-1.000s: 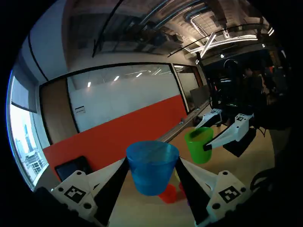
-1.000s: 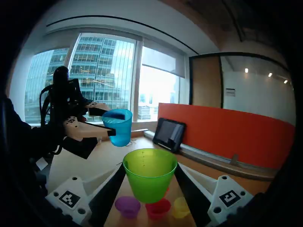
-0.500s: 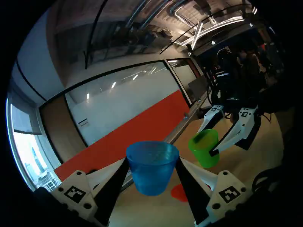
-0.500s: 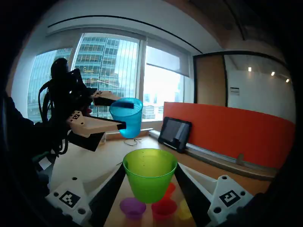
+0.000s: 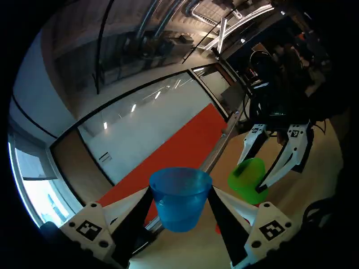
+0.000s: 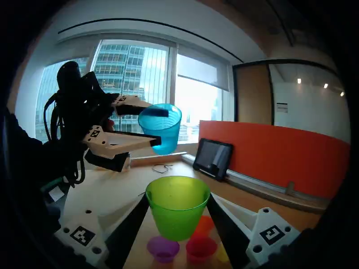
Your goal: Pour water
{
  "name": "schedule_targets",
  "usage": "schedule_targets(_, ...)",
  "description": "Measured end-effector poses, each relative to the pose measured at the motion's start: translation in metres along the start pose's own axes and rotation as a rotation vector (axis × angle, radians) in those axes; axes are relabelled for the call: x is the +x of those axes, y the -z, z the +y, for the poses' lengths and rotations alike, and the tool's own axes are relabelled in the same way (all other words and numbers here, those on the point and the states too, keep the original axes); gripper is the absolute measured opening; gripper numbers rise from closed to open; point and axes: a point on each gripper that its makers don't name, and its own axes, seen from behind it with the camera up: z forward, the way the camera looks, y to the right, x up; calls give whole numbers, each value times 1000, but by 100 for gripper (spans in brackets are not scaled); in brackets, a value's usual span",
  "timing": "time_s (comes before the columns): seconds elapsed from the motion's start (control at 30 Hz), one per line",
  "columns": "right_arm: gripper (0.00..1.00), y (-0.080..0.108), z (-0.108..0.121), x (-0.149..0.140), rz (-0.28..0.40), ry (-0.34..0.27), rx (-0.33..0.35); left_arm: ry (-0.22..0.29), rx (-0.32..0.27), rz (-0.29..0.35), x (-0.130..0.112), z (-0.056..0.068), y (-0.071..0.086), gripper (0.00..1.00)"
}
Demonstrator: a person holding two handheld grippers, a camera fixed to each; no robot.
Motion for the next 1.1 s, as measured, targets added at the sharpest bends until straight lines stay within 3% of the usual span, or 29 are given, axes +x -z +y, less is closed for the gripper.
schedule_targets(0.67,92,-12,-13,-10,-12,-2,41,-199,34,14,23,-9,-4,85)
schedule_targets(1.1,92,-17,-17,-11,-12,-3,55,-266,40,27,35,-13,-7,85)
